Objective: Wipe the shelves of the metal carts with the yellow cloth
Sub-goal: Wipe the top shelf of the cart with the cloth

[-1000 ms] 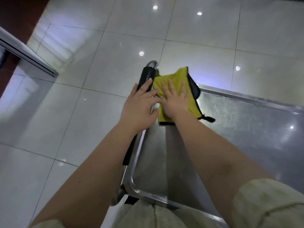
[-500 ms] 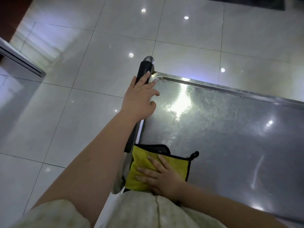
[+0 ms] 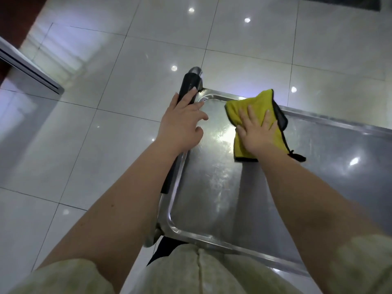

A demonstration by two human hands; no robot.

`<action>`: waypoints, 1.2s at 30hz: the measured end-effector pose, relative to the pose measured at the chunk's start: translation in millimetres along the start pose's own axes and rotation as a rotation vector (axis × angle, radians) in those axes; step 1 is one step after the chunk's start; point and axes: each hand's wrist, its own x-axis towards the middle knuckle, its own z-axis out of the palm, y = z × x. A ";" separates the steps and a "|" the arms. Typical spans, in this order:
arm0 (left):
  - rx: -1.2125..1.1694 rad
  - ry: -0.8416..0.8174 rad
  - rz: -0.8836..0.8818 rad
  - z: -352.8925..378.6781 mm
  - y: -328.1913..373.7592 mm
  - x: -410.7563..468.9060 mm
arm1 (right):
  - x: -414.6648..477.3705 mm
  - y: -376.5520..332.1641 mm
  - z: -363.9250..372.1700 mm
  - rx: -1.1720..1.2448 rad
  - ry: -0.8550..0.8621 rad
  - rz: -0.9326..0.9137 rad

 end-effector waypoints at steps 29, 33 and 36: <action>-0.103 -0.234 -0.113 129.2 58.9 -43.6 | -114.1 58.8 42.7 -0.198 0.066 -0.549; -0.042 -0.212 -0.080 133.9 56.3 -48.7 | -211.2 87.8 92.4 -0.308 -0.062 -0.918; -0.012 -0.186 -0.079 137.1 60.5 -51.7 | -198.2 113.4 83.9 -0.341 -0.102 -1.094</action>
